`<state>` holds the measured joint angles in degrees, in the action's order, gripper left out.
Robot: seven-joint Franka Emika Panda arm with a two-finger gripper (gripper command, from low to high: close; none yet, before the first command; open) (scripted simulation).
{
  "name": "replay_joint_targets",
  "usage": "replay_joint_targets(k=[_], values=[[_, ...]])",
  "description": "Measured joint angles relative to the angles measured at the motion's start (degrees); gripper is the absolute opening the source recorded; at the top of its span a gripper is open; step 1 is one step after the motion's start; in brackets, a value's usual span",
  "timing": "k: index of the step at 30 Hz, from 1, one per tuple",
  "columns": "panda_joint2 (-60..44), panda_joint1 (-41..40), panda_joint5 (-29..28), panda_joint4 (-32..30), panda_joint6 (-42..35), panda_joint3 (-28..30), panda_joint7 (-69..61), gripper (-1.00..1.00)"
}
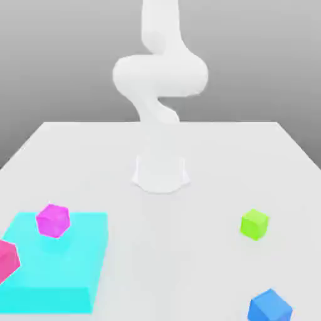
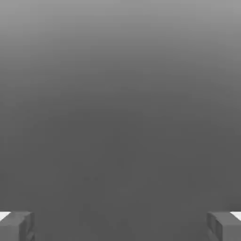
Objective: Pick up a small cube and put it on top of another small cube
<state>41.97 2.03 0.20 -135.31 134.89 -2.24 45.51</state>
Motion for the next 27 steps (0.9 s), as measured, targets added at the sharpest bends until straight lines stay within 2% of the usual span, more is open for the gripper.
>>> replay_joint_targets(k=[17,19,22,27], values=[[-35.1,18.8,2.4,-28.6,26.8,-17.4,-3.5,0.00],[-40.3,21.0,0.6,-30.6,30.6,-18.6,-2.3,0.00],[-45.7,22.4,-6.2,-30.3,34.7,-16.2,2.7,0.00],[-53.7,31.5,-15.8,-28.8,40.9,-4.4,9.8,0.00]])
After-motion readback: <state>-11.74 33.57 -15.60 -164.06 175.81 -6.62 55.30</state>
